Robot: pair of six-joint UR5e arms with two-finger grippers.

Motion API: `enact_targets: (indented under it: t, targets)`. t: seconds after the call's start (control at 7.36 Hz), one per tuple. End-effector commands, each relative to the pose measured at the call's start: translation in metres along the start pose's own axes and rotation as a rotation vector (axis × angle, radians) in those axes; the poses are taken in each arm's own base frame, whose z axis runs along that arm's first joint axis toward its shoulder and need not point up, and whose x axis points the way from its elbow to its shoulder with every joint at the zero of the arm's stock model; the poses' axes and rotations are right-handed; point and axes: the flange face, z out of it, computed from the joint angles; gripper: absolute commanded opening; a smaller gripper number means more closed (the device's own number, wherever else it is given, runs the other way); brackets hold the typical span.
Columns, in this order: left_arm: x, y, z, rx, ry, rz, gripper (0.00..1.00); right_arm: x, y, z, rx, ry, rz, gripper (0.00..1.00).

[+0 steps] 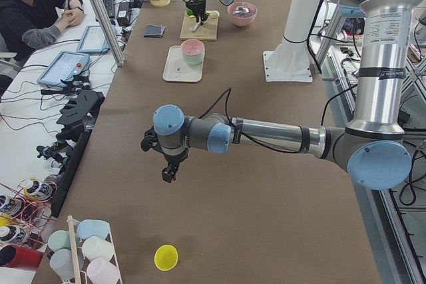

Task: Stack pink bowl on green and place spoon
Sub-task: 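Lower the right gripper onto the white spoon handle and grasp it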

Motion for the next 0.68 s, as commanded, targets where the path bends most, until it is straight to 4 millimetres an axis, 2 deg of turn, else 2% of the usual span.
enact_targets:
  t: [0.0, 0.14, 0.27, 0.41, 0.54]
  targets:
    - [0.0, 0.0001, 0.0002, 0.0, 0.002, -0.001, 0.99, 0.0019, 0.0003, 0.0033, -0.006, 0.003, 0.003, 0.46]
    - [0.0005, -0.0001, 0.0007, -0.001, 0.002, 0.0, 0.99, 0.0019, 0.0003, 0.0033, -0.006, 0.003, 0.004, 0.44]
    - [0.0005, -0.0001, 0.0007, -0.001, 0.002, 0.0, 0.99, 0.002, 0.0005, 0.0035, -0.007, 0.003, 0.005, 0.32]
    - [0.0005, -0.0001, 0.0007, -0.001, 0.002, 0.0, 0.99, 0.0018, 0.0005, 0.0035, -0.007, 0.002, 0.005, 0.13]
    - [0.0005, -0.0001, 0.0007, -0.001, 0.002, 0.0, 0.99, 0.0018, 0.0005, 0.0035, -0.007, 0.001, 0.005, 0.0]
